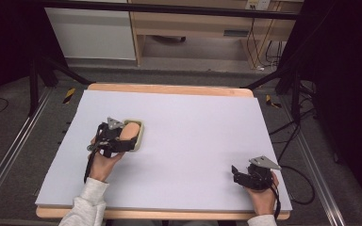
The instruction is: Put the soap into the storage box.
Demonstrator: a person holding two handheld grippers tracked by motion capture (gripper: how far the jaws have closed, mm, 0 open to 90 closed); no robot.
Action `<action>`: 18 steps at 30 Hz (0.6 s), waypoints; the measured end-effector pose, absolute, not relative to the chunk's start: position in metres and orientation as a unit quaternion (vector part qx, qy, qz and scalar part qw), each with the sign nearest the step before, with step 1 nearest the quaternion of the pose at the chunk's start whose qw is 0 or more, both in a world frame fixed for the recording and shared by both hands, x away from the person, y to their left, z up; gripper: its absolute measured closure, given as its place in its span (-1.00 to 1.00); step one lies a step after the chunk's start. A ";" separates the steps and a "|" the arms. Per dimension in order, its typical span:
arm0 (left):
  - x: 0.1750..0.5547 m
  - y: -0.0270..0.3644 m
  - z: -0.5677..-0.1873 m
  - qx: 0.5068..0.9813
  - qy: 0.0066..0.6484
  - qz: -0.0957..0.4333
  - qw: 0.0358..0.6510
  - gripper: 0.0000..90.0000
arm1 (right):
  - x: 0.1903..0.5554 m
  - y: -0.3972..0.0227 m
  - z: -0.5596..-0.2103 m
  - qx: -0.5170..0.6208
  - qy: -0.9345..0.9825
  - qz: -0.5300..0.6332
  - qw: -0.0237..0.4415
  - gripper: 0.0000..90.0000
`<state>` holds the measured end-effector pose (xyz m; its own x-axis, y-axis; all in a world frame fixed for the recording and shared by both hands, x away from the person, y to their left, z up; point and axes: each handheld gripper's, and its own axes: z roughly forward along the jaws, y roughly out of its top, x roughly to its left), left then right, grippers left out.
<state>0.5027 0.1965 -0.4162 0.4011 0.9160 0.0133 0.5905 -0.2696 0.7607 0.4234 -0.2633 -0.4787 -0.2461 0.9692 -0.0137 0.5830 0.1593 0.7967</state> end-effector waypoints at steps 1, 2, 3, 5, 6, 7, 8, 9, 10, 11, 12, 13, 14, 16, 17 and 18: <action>0.499 0.198 -0.417 0.762 0.493 0.234 0.347 -0.35 | 0.423 -0.264 -0.478 0.549 0.707 0.349 0.276 -0.57; 0.497 0.199 -0.418 0.762 0.492 0.235 0.349 -0.35 | 0.423 -0.264 -0.478 0.549 0.707 0.348 0.277 -0.57; 0.490 0.202 -0.419 0.758 0.491 0.244 0.354 -0.37 | 0.422 -0.266 -0.478 0.550 0.705 0.350 0.280 -0.57; 0.487 0.202 -0.420 0.752 0.493 0.248 0.360 -0.39 | 0.422 -0.268 -0.477 0.552 0.704 0.350 0.279 -0.58; 0.484 0.204 -0.420 0.751 0.492 0.250 0.363 -0.39 | 0.422 -0.268 -0.477 0.552 0.704 0.350 0.279 -0.58; 0.481 0.205 -0.421 0.747 0.492 0.252 0.369 -0.39 | 0.421 -0.269 -0.478 0.553 0.702 0.350 0.281 -0.58; 0.475 0.207 -0.423 0.743 0.492 0.259 0.374 -0.40 | 0.422 -0.270 -0.478 0.556 0.701 0.350 0.277 -0.59; 0.475 0.207 -0.423 0.743 0.492 0.259 0.374 -0.41 | 0.422 -0.270 -0.478 0.556 0.701 0.350 0.277 -0.59; 0.469 0.209 -0.426 0.740 0.492 0.264 0.375 -0.41 | 0.422 -0.271 -0.478 0.558 0.701 0.348 0.276 -0.60; 0.469 0.209 -0.426 0.740 0.492 0.264 0.375 -0.41 | 0.422 -0.271 -0.478 0.558 0.701 0.348 0.276 -0.60; 0.466 0.211 -0.428 0.740 0.491 0.265 0.376 -0.41 | 0.422 -0.271 -0.478 0.559 0.700 0.348 0.275 -0.60; 0.461 0.214 -0.433 0.743 0.492 0.261 0.370 -0.43 | 0.422 -0.272 -0.479 0.561 0.699 0.346 0.277 -0.61; 0.461 0.214 -0.433 0.743 0.492 0.261 0.370 -0.43 | 0.422 -0.272 -0.478 0.561 0.699 0.347 0.277 -0.61; 0.455 0.219 -0.439 0.747 0.494 0.258 0.362 -0.45 | 0.422 -0.273 -0.479 0.562 0.698 0.347 0.276 -0.62; 0.452 0.221 -0.441 0.748 0.495 0.258 0.359 -0.45 | 0.422 -0.274 -0.479 0.563 0.699 0.345 0.275 -0.63; 0.450 0.224 -0.442 0.748 0.495 0.257 0.359 -0.45 | 0.422 -0.274 -0.479 0.565 0.697 0.346 0.274 -0.63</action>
